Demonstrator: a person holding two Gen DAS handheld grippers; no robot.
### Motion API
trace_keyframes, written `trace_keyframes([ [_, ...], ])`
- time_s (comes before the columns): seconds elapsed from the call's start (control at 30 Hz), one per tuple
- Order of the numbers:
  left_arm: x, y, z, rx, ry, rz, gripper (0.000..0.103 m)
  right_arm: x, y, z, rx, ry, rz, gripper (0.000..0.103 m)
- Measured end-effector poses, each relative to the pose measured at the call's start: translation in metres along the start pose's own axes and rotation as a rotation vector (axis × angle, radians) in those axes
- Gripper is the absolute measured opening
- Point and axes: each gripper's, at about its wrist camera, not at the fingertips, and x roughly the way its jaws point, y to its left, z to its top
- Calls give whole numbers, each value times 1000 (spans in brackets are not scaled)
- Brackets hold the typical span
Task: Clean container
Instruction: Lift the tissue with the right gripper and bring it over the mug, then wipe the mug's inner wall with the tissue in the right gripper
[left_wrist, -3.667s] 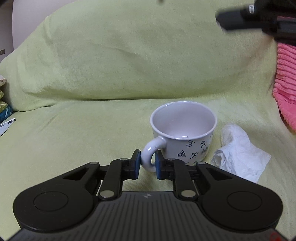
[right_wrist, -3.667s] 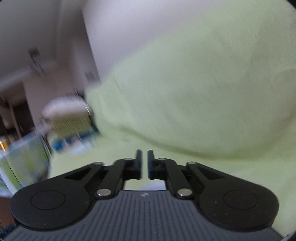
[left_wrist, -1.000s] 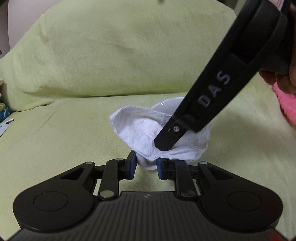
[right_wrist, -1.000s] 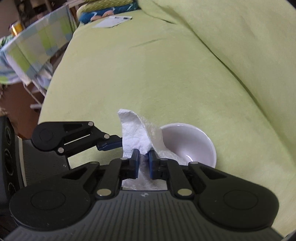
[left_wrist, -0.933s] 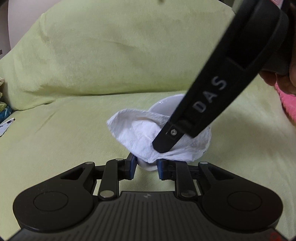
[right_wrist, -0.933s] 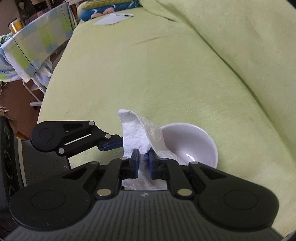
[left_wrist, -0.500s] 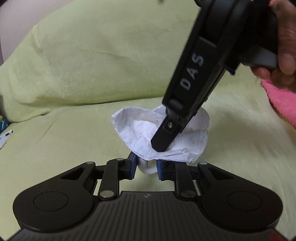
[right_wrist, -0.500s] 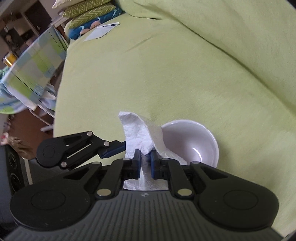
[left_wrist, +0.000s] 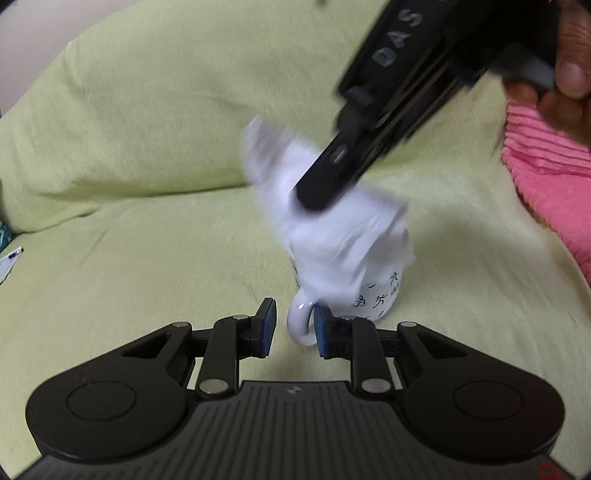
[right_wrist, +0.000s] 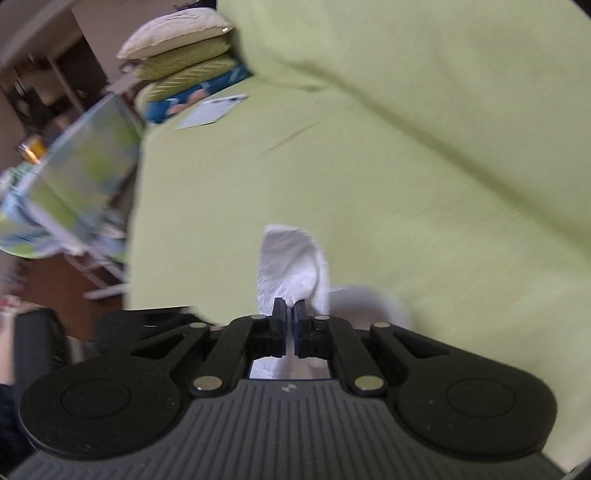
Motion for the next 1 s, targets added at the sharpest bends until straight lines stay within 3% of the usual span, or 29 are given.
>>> trace_keyframes([
  [0.07,2,1,-1,13,6,15,29,0,-1,-3,-26,19,-27,3],
  [0.2,7,1,2,31,7,29,29,21,-2,-5,-23,73,18,3],
  [0.3,6,-7,3,72,4,46,23,43,-11,-2,-7,116,49,3],
  [0.47,7,-20,5,154,-18,79,16,72,-17,7,-111,210,36,3],
  [0.73,8,-29,6,192,-37,96,16,102,10,13,-454,404,-99,1],
  [0.87,7,-28,4,214,-46,101,16,116,22,17,-539,524,-154,0],
  [1.0,12,-30,4,241,-53,110,16,128,23,23,-539,672,-184,1],
])
